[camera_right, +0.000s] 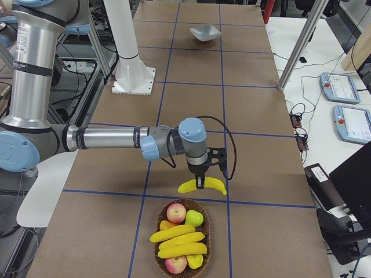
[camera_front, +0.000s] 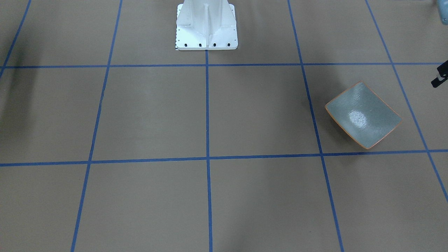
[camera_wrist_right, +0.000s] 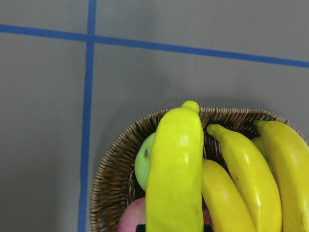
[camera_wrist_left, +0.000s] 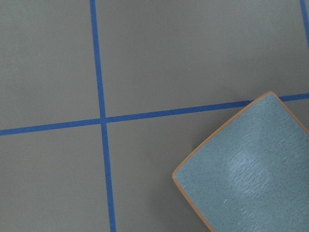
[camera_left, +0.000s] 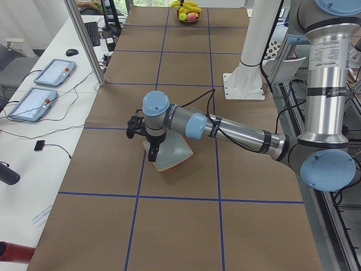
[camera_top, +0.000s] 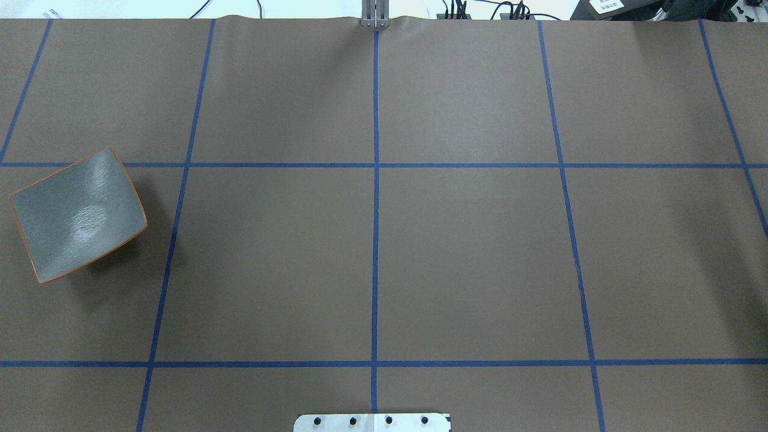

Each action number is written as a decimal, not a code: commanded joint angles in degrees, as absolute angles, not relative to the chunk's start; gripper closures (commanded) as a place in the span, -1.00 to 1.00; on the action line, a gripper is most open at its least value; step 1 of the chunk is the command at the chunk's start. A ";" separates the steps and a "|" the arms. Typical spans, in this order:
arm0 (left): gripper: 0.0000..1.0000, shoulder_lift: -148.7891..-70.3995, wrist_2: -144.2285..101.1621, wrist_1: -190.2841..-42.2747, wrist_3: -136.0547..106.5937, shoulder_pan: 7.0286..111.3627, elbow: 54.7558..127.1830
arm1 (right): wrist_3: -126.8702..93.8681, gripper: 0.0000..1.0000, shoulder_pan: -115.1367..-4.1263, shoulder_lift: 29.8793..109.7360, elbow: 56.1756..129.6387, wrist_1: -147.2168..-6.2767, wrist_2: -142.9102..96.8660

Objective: Transfer all bananas from basket to plate

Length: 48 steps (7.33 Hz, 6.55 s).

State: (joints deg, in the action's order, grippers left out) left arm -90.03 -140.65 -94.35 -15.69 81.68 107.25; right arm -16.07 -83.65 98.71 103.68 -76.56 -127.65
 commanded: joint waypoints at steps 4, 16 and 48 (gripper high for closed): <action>-0.99 -100.96 -143.97 -109.81 -37.38 67.45 103.64 | -63.18 1.00 -52.63 72.48 105.29 -76.11 -119.31; -0.98 -120.23 -132.19 -146.11 -66.53 40.79 96.88 | -97.73 1.00 -35.86 50.89 100.46 -58.98 -115.39; 0.60 -83.94 -130.43 -152.05 -39.81 62.32 90.18 | -91.23 -1.00 -48.78 75.06 108.37 -55.20 -114.70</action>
State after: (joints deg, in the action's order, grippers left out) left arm -83.95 -130.38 -152.12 -39.78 62.39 90.25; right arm -91.24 -48.66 74.99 108.47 -55.20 -114.62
